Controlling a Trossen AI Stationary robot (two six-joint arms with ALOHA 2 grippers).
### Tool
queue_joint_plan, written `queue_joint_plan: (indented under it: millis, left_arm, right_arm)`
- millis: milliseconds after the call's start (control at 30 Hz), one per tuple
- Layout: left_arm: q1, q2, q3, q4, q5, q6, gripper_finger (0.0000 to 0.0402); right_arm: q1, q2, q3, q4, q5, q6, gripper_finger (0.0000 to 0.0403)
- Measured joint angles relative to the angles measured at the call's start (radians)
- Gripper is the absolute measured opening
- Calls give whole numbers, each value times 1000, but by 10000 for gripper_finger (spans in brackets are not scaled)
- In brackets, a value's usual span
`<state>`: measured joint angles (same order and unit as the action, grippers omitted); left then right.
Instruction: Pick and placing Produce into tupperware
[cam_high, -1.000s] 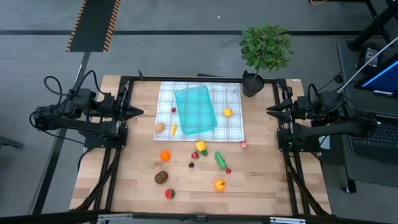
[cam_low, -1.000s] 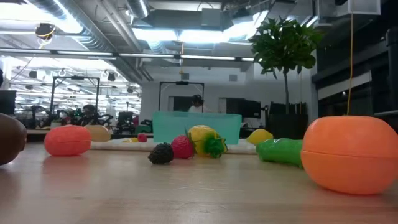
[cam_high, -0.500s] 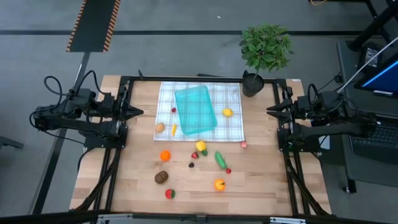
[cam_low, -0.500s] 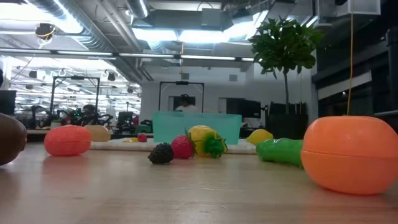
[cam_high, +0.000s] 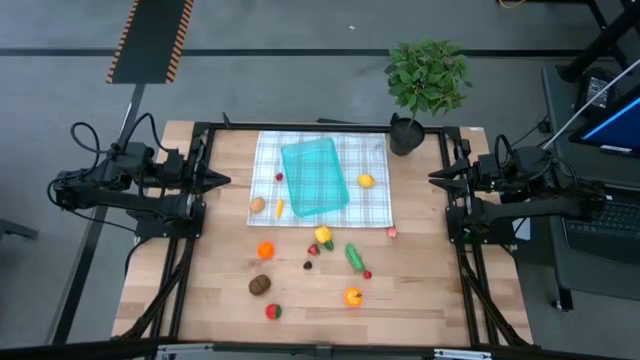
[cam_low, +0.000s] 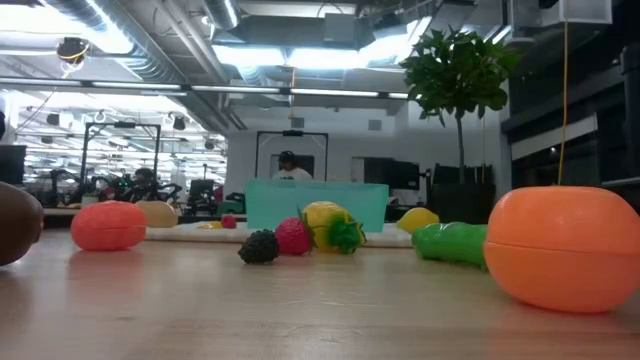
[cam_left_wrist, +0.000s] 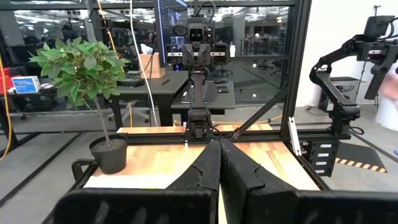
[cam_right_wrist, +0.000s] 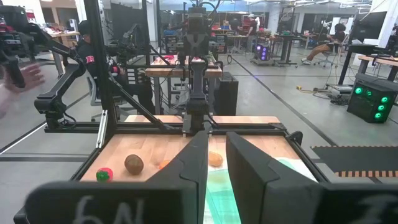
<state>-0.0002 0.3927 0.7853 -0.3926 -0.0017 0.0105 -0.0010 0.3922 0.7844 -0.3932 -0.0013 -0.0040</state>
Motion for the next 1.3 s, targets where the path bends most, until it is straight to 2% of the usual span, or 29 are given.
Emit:
queue_joint_plan:
  millis: [533, 700, 867, 1000, 1100, 1300]
  left_arm:
    - [0, 0, 0, 21, 0, -2, 0]
    - [0, 0, 0, 19, 16, -1, 0]
    - [0, 10, -7, 2, 23, 0, 0]
    - [0, 35, -81, 15, -11, 25, 0]
    - [0, 67, -164, 132, -27, 46, 0]
    - [0, 74, -324, 367, 20, 79, 0]
  right_arm:
    - [0, 0, 0, 13, 0, -35, 62]
    - [0, 0, 0, 13, 0, -1, 62]
    - [0, 0, -22, 4, 0, -55, 62]
    - [0, 13, -100, 57, 0, -85, 62]
    - [0, 24, -182, 160, 0, -98, 62]
    - [0, 25, -362, 393, 1, -84, 62]
